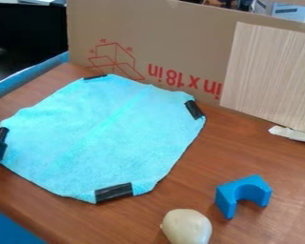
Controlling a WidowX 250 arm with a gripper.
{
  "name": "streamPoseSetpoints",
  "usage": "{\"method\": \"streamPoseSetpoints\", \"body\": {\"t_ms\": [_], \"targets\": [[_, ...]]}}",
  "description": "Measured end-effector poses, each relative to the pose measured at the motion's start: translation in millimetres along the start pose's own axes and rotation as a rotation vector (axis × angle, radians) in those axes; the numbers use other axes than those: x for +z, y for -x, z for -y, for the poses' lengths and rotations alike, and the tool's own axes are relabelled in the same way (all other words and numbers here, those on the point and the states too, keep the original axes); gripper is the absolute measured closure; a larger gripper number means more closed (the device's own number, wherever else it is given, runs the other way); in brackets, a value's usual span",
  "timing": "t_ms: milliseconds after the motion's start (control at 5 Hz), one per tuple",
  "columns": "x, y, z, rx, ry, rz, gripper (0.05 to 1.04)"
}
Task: Fold the top left of cloth to bottom right
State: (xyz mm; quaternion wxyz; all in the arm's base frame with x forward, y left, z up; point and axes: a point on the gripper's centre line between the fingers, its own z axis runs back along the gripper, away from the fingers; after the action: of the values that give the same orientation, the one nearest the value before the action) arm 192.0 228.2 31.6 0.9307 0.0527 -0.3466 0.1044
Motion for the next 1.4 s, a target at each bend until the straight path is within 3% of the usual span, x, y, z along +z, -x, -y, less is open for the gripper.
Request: {"method": "streamPoseSetpoints", "body": {"t_ms": [400, 800, 1000, 1200, 1400], "targets": [[-11.6, -10.1, 9.7, -0.009, 0.033, -0.014, 0.139], [-18.1, -14.9, 11.2, -0.014, 0.039, -0.02, 0.676], [-13.6, -23.7, 24.0, -0.037, 0.086, -0.015, 0.903], [-2.5, -45.3, 39.9, -0.058, 0.118, 0.007, 1.013], [-1.2, -69.9, 61.0, -0.046, 0.145, 0.005, 1.03]]}}
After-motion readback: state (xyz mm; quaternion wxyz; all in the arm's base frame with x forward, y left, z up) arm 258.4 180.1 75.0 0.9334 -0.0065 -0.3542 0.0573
